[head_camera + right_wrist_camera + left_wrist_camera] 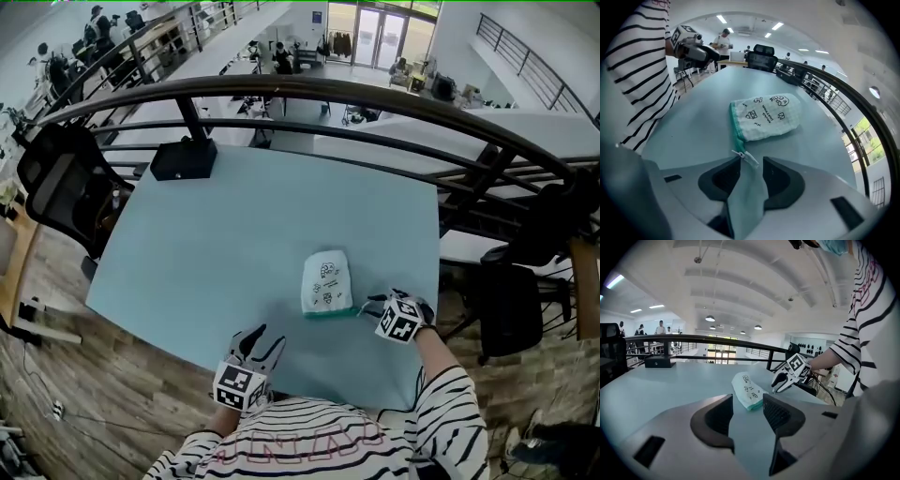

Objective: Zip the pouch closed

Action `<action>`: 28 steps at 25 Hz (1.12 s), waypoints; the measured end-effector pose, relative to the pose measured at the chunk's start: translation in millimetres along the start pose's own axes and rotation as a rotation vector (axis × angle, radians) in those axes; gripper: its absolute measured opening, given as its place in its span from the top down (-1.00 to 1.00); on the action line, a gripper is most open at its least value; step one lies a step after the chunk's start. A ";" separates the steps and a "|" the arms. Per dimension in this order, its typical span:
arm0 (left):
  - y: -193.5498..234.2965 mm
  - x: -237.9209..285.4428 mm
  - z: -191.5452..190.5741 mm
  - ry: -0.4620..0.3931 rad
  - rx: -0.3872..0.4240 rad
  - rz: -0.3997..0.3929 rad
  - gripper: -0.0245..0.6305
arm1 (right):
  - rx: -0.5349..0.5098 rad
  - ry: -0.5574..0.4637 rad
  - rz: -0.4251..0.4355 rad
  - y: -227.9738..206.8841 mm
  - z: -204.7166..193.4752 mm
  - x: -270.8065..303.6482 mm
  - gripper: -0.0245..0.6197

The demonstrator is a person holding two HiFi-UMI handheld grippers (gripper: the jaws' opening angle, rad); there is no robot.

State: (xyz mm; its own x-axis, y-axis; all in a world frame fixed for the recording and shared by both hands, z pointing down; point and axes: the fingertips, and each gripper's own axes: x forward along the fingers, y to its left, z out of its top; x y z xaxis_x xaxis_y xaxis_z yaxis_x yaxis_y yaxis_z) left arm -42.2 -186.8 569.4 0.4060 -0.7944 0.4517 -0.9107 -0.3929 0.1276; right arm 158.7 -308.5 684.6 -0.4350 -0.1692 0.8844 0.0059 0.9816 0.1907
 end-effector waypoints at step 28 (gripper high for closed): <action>-1.1 -24.2 -9.1 -0.005 0.026 -0.085 0.38 | 0.584 -0.347 0.034 68.7 97.1 -19.3 0.81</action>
State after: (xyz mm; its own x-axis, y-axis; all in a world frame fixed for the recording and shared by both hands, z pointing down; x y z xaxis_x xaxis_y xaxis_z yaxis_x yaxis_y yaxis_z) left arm -51.7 -163.0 566.4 0.4818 -0.7601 0.4361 -0.8709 -0.4703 0.1424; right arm 80.1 -229.2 639.3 -0.7072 -0.1947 0.6797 -0.4202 0.8889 -0.1826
